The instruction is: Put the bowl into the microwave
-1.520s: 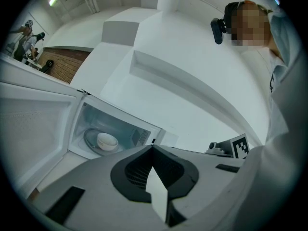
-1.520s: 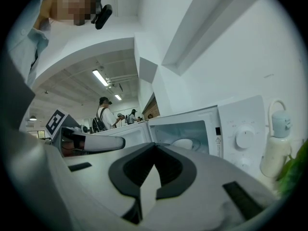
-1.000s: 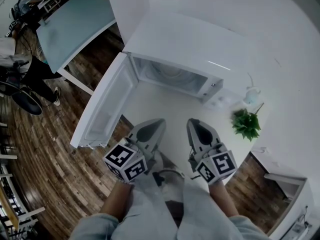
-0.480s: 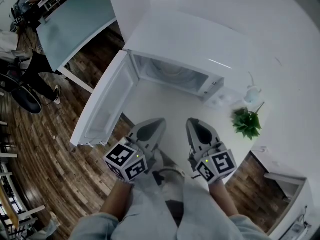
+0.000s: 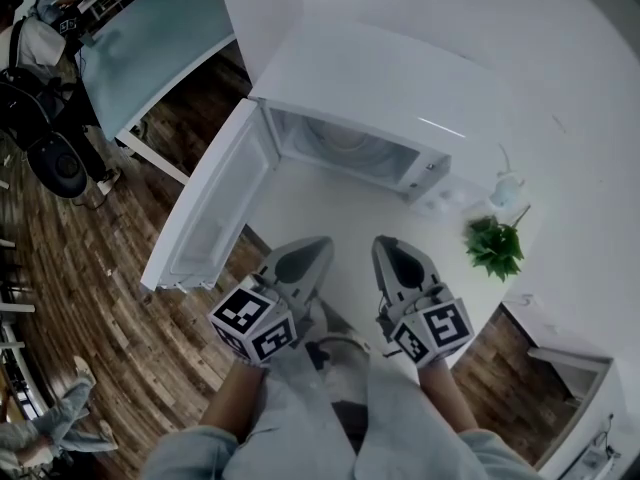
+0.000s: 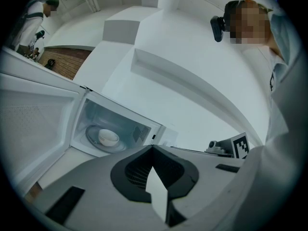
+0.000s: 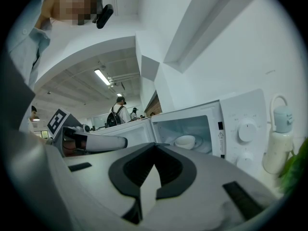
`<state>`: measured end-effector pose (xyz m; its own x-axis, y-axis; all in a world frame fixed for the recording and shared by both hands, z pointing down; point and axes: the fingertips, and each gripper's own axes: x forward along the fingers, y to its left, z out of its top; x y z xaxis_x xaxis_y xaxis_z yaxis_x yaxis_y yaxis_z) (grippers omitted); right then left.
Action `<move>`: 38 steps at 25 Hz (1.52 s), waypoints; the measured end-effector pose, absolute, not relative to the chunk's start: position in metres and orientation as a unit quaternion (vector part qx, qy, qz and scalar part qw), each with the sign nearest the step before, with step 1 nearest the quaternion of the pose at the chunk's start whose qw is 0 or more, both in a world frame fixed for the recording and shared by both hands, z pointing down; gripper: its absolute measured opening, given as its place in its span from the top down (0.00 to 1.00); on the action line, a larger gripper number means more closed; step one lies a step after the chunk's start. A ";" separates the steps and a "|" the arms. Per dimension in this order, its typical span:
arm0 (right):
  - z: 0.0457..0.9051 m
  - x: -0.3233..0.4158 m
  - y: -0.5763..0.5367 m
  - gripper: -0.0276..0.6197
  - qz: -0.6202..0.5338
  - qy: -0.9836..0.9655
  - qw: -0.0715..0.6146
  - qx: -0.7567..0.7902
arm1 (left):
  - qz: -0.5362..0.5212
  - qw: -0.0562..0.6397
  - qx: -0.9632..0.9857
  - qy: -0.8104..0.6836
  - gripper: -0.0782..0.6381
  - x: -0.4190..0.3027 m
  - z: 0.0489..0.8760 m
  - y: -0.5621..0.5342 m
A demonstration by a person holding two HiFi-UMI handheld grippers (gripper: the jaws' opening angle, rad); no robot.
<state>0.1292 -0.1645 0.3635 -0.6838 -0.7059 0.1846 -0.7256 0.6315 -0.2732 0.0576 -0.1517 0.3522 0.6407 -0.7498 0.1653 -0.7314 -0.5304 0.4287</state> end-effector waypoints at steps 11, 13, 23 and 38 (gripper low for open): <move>0.362 0.129 -0.164 0.96 0.163 -0.904 0.033 0.393 | -0.020 0.233 0.876 -0.422 0.89 0.060 0.352 -0.151; 0.363 0.129 -0.164 0.96 0.163 -0.904 0.034 0.393 | -0.020 0.234 0.876 -0.422 0.89 0.060 0.352 -0.151; 0.364 0.128 -0.166 0.96 0.164 -0.906 0.033 0.389 | -0.018 0.235 0.876 -0.421 0.89 0.060 0.353 -0.152; 0.369 0.130 -0.166 0.96 0.172 -0.903 0.040 0.392 | -0.018 0.242 0.878 -0.412 0.89 0.068 0.356 -0.154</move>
